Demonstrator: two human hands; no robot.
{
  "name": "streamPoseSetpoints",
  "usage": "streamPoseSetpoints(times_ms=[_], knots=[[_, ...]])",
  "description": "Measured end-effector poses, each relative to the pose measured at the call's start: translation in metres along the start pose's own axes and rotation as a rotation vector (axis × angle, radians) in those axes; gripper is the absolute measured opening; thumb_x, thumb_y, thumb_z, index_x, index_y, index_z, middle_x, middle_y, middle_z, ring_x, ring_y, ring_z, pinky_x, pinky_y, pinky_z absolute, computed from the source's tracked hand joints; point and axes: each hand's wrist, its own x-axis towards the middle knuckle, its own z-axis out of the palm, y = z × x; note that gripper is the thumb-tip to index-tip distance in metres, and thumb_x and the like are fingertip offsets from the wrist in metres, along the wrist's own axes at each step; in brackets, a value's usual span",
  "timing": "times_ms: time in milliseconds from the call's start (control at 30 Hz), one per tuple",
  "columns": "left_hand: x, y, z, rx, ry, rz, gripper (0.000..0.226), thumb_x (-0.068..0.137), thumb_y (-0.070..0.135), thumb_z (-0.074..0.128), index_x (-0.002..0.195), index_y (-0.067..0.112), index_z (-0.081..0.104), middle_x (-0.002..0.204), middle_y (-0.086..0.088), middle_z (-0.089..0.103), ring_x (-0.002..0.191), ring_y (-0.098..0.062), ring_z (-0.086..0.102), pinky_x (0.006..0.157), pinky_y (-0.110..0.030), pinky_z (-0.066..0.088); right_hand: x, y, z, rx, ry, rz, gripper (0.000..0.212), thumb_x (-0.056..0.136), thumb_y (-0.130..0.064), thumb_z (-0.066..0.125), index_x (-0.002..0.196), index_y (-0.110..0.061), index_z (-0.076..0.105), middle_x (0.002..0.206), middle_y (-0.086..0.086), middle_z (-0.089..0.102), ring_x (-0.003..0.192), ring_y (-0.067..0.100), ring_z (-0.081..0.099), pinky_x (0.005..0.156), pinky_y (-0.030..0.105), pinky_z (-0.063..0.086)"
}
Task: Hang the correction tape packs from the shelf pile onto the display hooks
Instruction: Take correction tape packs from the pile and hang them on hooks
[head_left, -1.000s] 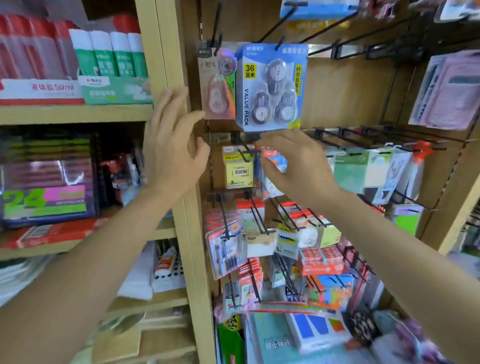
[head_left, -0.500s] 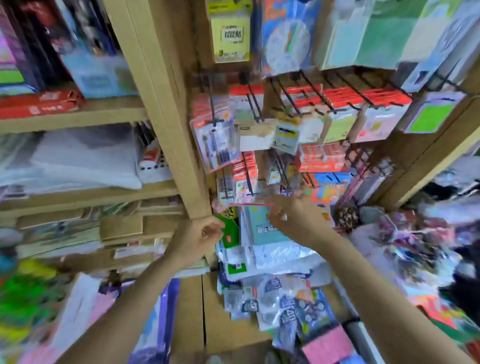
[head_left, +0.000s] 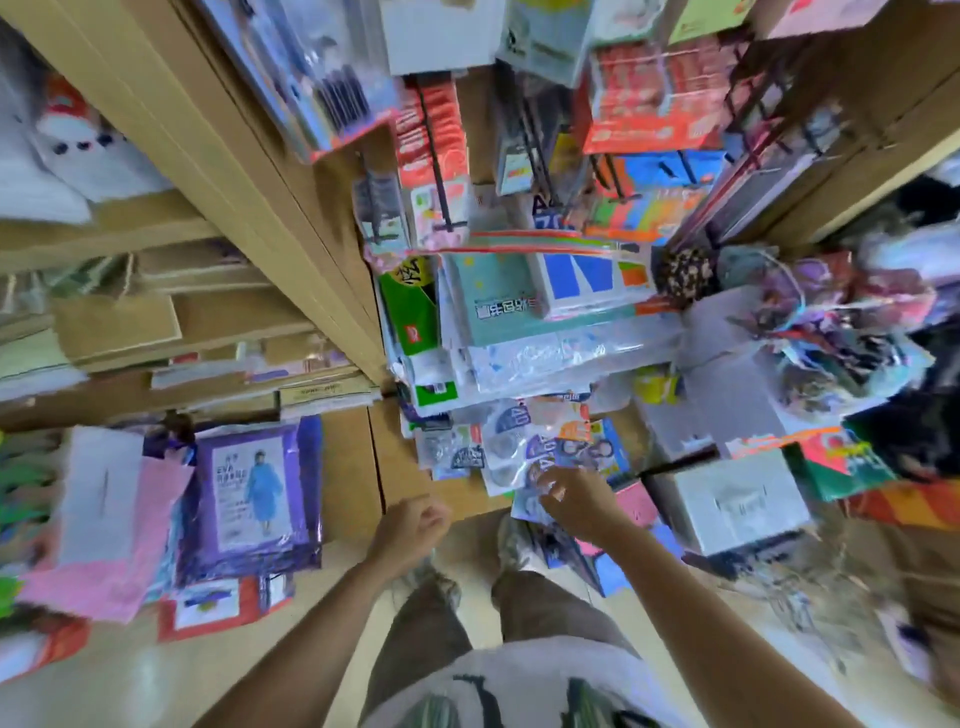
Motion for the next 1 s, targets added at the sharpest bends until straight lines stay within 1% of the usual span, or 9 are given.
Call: streamPoseSetpoints(times_ms=[100,200,333,433,533,633,733,867,1000], knots=[[0.026,-0.019,0.041,0.021,-0.071,-0.063,0.014,0.072,0.049,0.057,0.08,0.047,0.067,0.093,0.027,0.071,0.1,-0.002,0.068,0.093,-0.028,0.05,0.015,0.037,0.02,0.037,-0.071,0.104,0.024,0.084,-0.02,0.065,0.106,-0.021,0.073,0.098,0.005,0.073,0.094,0.027,0.067,0.069,0.027,0.041],[0.045,-0.018,0.074,0.059,-0.12,-0.102,0.013,0.082,0.035,0.063,0.092,0.037,0.072,0.103,0.017,0.074,0.103,-0.006,0.068,0.09,-0.024,0.051,0.036,0.077,0.035,0.071,-0.105,0.149,0.02,0.086,-0.023,0.065,0.104,-0.017,0.071,0.091,0.003,0.069,0.087,0.026,0.064,0.069,0.029,0.043],[0.072,-0.014,0.108,0.118,-0.121,-0.11,0.018,0.088,0.024,0.065,0.104,0.028,0.074,0.106,0.012,0.075,0.1,-0.005,0.068,0.083,-0.019,0.046,0.069,0.129,0.038,0.12,-0.123,0.22,0.025,0.09,-0.017,0.059,0.11,-0.021,0.073,0.103,0.006,0.072,0.093,0.028,0.068,0.067,0.03,0.051],[0.1,-0.016,0.133,0.178,-0.143,-0.096,0.02,0.088,0.025,0.065,0.106,0.031,0.071,0.106,0.012,0.074,0.1,-0.007,0.069,0.085,-0.024,0.05,0.104,0.169,0.036,0.113,-0.102,0.268,0.019,0.094,-0.022,0.057,0.107,-0.018,0.071,0.108,0.009,0.071,0.102,0.031,0.066,0.079,0.033,0.05],[0.132,-0.012,0.157,0.298,-0.097,-0.021,0.026,0.091,0.027,0.063,0.116,0.03,0.069,0.11,0.011,0.073,0.102,-0.012,0.068,0.088,-0.032,0.054,0.142,0.204,0.036,0.102,-0.036,0.299,0.017,0.092,-0.026,0.058,0.1,-0.015,0.069,0.105,0.014,0.07,0.103,0.037,0.065,0.083,0.04,0.053],[0.174,-0.008,0.179,0.483,0.039,0.191,0.033,0.09,0.022,0.067,0.123,0.02,0.068,0.115,0.0,0.071,0.107,-0.023,0.066,0.09,-0.038,0.054,0.177,0.235,0.041,0.109,0.03,0.345,0.034,0.092,-0.032,0.061,0.121,-0.013,0.065,0.118,0.017,0.068,0.11,0.036,0.062,0.091,0.041,0.051],[0.218,-0.008,0.2,0.7,0.069,0.403,0.044,0.086,0.024,0.07,0.129,0.017,0.062,0.126,-0.005,0.065,0.117,-0.03,0.06,0.095,-0.043,0.05,0.207,0.263,0.057,0.1,0.132,0.321,0.053,0.088,-0.041,0.067,0.13,-0.01,0.057,0.123,0.019,0.064,0.114,0.038,0.059,0.091,0.043,0.049],[0.261,-0.002,0.228,0.953,0.02,0.55,0.071,0.087,0.044,0.068,0.15,0.024,0.042,0.161,-0.008,0.033,0.148,-0.035,0.03,0.116,-0.053,0.029,0.235,0.281,0.081,0.008,0.167,0.347,0.093,0.077,-0.06,0.07,0.147,-0.011,0.033,0.143,0.017,0.044,0.132,0.04,0.041,0.102,0.048,0.041],[0.289,-0.015,0.247,1.133,-0.048,0.594,0.089,0.081,0.066,0.065,0.156,0.039,0.026,0.17,-0.006,0.005,0.155,-0.038,0.003,0.119,-0.066,0.012,0.252,0.282,0.098,0.006,0.18,0.407,0.116,0.068,-0.065,0.074,0.154,-0.014,0.016,0.147,0.014,0.036,0.136,0.04,0.034,0.106,0.053,0.035]])
